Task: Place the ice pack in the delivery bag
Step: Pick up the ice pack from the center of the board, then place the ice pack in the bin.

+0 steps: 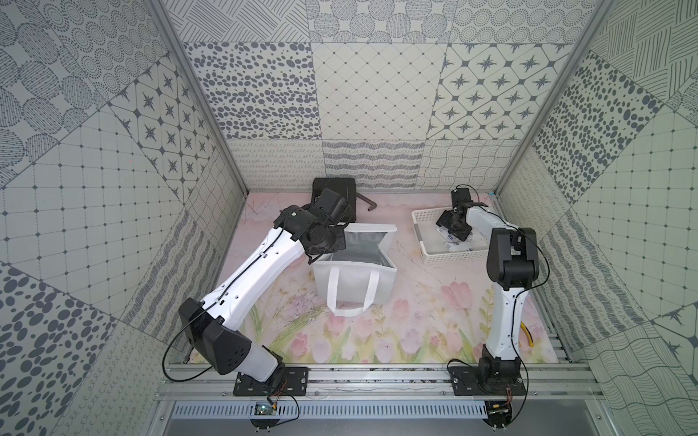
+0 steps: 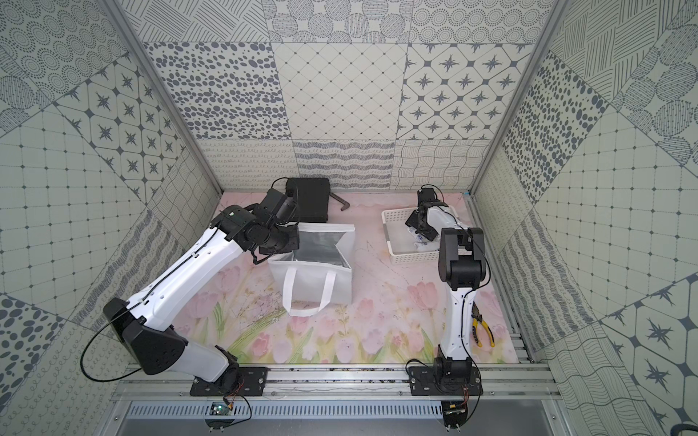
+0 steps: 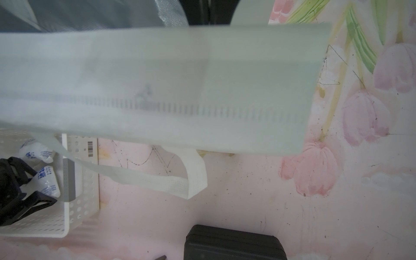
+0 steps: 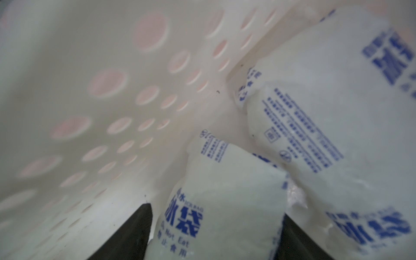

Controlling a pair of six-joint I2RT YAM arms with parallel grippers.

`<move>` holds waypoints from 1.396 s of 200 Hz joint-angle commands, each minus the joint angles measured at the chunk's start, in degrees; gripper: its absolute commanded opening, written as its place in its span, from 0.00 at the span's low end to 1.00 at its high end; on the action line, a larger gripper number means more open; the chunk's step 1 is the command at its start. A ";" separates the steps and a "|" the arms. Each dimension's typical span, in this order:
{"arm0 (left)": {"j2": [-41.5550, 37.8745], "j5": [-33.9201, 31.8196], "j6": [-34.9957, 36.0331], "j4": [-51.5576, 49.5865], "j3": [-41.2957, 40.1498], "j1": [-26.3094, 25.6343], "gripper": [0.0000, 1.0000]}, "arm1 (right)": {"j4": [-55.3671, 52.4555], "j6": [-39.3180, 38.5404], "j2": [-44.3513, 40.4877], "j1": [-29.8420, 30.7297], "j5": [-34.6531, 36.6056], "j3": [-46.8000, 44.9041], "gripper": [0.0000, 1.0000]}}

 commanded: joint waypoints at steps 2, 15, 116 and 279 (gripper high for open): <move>-0.06 1.42 0.72 0.01 0.19 0.45 0.00 | -1.37 -1.40 0.80 0.30 -0.10 -1.42 0.68; -0.33 1.46 0.72 -0.02 0.14 0.39 0.00 | -1.26 -2.19 -0.58 0.31 -0.65 -2.10 0.62; -1.62 2.21 1.15 0.67 -0.74 0.42 0.00 | 2.61 -5.89 -18.20 0.28 -6.90 -11.82 0.47; 1.02 2.47 4.76 1.06 2.34 0.56 0.00 | 7.17 -23.50 -40.42 26.33 -34.12 -4.21 0.48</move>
